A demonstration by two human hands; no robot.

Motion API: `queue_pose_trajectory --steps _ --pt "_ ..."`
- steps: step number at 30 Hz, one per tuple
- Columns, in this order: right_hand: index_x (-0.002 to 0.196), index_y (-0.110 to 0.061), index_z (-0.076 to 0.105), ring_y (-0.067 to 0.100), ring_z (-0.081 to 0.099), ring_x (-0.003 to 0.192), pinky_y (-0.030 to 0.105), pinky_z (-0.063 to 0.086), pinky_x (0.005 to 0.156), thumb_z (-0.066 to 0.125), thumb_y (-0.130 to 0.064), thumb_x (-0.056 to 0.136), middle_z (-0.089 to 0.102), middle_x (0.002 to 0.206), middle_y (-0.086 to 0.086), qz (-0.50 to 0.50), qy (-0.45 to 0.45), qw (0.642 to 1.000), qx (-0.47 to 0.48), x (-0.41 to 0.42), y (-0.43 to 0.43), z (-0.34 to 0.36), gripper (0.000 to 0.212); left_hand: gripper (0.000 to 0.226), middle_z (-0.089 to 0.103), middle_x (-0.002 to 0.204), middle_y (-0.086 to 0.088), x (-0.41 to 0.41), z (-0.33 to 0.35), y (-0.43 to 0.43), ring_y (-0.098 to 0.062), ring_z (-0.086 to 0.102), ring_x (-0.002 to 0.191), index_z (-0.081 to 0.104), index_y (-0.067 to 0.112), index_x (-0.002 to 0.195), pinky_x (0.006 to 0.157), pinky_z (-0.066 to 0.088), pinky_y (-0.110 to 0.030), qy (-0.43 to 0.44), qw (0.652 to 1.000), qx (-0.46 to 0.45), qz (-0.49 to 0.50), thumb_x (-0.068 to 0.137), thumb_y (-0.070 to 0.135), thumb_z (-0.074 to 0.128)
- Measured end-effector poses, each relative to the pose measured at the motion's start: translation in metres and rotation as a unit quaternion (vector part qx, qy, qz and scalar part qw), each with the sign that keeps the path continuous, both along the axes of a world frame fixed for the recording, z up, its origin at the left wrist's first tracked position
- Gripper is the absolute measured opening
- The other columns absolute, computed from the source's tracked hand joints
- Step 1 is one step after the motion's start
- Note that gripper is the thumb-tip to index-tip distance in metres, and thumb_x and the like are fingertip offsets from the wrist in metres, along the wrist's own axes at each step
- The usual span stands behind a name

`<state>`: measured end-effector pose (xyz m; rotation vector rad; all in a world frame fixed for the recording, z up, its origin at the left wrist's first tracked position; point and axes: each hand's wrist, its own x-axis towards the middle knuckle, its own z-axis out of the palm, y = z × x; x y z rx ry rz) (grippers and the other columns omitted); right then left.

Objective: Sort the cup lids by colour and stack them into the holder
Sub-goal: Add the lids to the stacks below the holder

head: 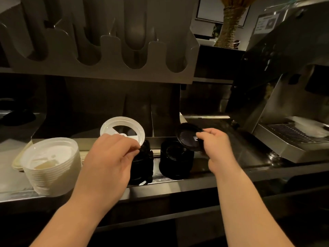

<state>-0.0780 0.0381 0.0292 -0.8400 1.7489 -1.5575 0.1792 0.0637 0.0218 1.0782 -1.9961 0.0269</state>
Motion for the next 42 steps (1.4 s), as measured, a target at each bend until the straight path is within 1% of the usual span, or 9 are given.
queue_pose_trajectory --steps 7,11,17,23,28,33,37,39,42 --pt "0.082 -0.012 0.066 0.021 0.06 0.074 0.029 0.047 0.061 0.066 -0.016 0.09 0.063 0.077 0.006 0.014 0.155 0.986 0.062 0.023 -0.012 -0.015 0.008 0.019 0.066 0.085 0.01 -0.003 -0.006 -0.001 -0.005 0.046 0.084 0.072 0.018 0.089 0.078 0.036 -0.014 -0.005 1.0 0.01 -0.002 0.079 0.002 0.076" --pt "0.104 -0.02 0.062 0.017 0.059 0.082 0.024 0.039 0.058 0.07 -0.014 0.087 0.061 0.096 0.0 -0.002 0.246 0.968 0.057 0.025 -0.012 -0.018 0.02 0.018 0.066 0.085 0.011 -0.001 -0.007 -0.003 -0.005 0.048 0.083 0.072 0.02 0.089 0.078 0.035 -0.013 0.001 1.0 0.014 -0.008 0.08 0.004 0.076" --pt "0.111 -0.026 0.065 0.014 0.061 0.101 0.023 0.048 0.071 0.067 -0.025 0.094 0.063 0.113 -0.005 0.061 0.311 0.949 -0.01 0.024 -0.012 -0.006 0.017 0.019 0.065 0.087 0.015 0.001 -0.006 -0.003 -0.004 0.048 0.084 0.071 0.022 0.09 0.077 0.035 -0.013 0.016 0.999 0.026 -0.014 0.082 0.005 0.075" --pt "0.138 -0.038 0.058 0.004 0.038 0.136 0.033 0.035 0.113 0.049 -0.042 0.102 0.051 0.143 -0.017 0.239 0.501 0.832 -0.019 0.035 0.003 -0.018 0.037 0.017 0.064 0.084 0.013 0.004 -0.008 -0.006 -0.006 0.049 0.082 0.07 0.022 0.089 0.076 0.036 -0.014 0.017 1.0 0.018 -0.017 0.083 0.006 0.074" --pt "0.135 -0.037 0.062 0.007 0.046 0.127 0.027 0.04 0.099 0.04 -0.047 0.103 0.058 0.137 -0.015 0.129 0.572 0.81 0.002 0.048 0.006 -0.032 0.04 0.018 0.064 0.085 0.014 0.006 -0.012 -0.009 -0.007 0.05 0.082 0.071 0.022 0.09 0.076 0.036 -0.014 0.011 1.0 0.025 -0.012 0.083 0.006 0.074" --pt "0.139 -0.037 0.058 0.009 0.049 0.121 0.021 0.037 0.084 0.033 -0.047 0.104 0.057 0.134 -0.013 0.108 0.591 0.799 0.035 0.057 0.008 -0.032 0.044 0.019 0.064 0.086 0.015 0.01 -0.013 -0.009 -0.006 0.051 0.084 0.07 0.023 0.09 0.077 0.037 -0.015 0.022 0.999 0.021 -0.017 0.083 0.006 0.075" --pt "0.144 -0.039 0.051 0.01 0.028 0.142 0.038 0.024 0.115 0.031 -0.05 0.104 0.041 0.152 -0.013 0.141 0.578 0.802 0.051 0.053 0.008 -0.025 0.046 0.015 0.064 0.09 0.014 0.015 -0.015 -0.007 -0.006 0.053 0.089 0.069 0.024 0.093 0.08 0.044 -0.017 0.045 0.998 -0.021 -0.041 0.087 0.01 0.072" --pt "0.144 -0.041 0.049 0.009 0.015 0.148 0.047 0.01 0.119 0.028 -0.055 0.102 0.035 0.157 -0.014 0.139 0.56 0.816 0.035 0.049 0.011 -0.023 0.049 0.008 0.064 0.093 0.012 0.018 -0.018 -0.003 -0.007 0.055 0.092 0.07 0.021 0.093 0.083 0.047 -0.021 0.059 0.993 -0.065 -0.078 0.088 0.016 0.066" --pt "0.143 -0.042 0.05 0.01 0.015 0.148 0.048 0.007 0.118 0.021 -0.064 0.092 0.041 0.153 -0.017 0.098 0.554 0.827 -0.004 0.048 0.02 -0.014 0.062 0.007 0.066 0.092 0.006 0.02 -0.023 0.003 -0.014 0.058 0.091 0.073 0.012 0.09 0.08 0.049 -0.03 0.091 0.983 -0.112 -0.116 0.088 0.013 0.066"
